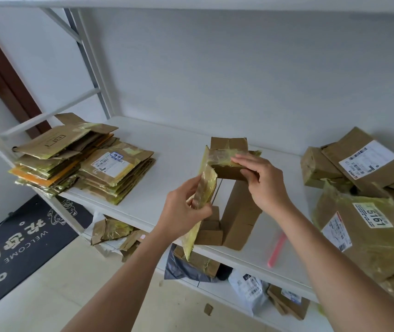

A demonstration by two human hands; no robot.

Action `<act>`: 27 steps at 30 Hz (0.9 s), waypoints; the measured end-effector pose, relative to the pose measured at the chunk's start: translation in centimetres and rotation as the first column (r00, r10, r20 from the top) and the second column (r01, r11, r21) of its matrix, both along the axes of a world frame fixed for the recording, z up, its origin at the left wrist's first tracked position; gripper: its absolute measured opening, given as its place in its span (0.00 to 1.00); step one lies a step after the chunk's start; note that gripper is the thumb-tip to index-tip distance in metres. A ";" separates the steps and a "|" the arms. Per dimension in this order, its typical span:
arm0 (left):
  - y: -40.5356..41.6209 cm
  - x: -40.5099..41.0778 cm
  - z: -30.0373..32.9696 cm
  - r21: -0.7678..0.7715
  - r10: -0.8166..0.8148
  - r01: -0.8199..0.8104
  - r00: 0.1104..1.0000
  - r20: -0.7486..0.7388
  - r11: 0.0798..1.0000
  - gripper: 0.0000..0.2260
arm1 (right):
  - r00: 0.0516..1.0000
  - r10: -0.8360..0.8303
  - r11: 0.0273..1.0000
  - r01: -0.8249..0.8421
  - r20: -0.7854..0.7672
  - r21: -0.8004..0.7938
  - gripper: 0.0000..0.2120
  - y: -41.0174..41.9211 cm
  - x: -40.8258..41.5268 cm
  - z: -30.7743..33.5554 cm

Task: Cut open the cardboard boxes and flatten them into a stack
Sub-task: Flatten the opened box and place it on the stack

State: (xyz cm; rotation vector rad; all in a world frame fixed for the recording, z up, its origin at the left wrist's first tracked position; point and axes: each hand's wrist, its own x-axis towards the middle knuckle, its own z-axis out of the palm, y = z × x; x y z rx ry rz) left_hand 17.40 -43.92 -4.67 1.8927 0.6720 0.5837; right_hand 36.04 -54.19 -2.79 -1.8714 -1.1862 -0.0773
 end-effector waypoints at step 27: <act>2.6 -1.9 6.8 0.511 0.427 -0.326 0.900 -0.090 0.795 0.07 | 0.973 -0.133 0.991 0.127 0.188 0.043 0.35 -0.6 -3.8 -0.9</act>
